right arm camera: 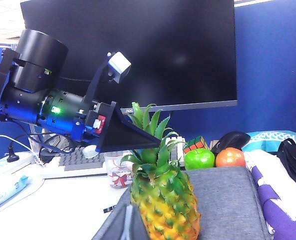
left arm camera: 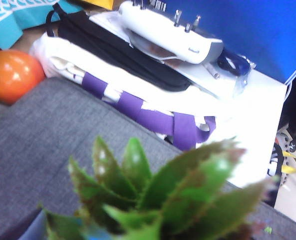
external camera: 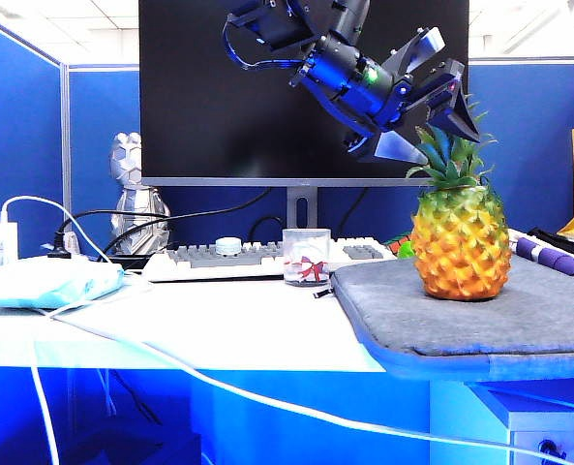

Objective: Pick up the pineapple and place it above the gray bag.

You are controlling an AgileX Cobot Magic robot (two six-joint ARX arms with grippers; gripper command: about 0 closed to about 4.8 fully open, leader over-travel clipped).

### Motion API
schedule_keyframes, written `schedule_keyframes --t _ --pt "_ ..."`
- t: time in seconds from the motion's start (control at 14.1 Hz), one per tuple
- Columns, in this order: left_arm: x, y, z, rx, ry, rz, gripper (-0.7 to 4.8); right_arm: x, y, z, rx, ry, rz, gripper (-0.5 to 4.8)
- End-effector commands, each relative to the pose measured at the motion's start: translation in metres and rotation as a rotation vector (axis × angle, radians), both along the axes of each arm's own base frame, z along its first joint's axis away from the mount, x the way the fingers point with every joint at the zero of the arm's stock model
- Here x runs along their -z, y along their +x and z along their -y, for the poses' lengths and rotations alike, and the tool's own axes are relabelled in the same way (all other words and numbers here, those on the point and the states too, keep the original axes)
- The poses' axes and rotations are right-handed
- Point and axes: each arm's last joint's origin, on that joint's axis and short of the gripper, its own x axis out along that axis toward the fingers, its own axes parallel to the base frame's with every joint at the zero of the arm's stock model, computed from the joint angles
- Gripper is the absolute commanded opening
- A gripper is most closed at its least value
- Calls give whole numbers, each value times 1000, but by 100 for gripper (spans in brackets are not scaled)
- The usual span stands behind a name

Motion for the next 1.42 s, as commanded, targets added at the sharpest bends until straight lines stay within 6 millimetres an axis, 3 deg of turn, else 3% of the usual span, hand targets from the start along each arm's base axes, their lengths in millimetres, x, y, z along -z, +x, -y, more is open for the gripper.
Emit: schedule_keyframes --t 0.07,1.42 --pt "-8 -5 -3 43 -6 -26 479 1 0 0 2 7 9 4" --pt "-25 -24 -17 118 83 -125 479 2 0 0 -4 8 5 4"
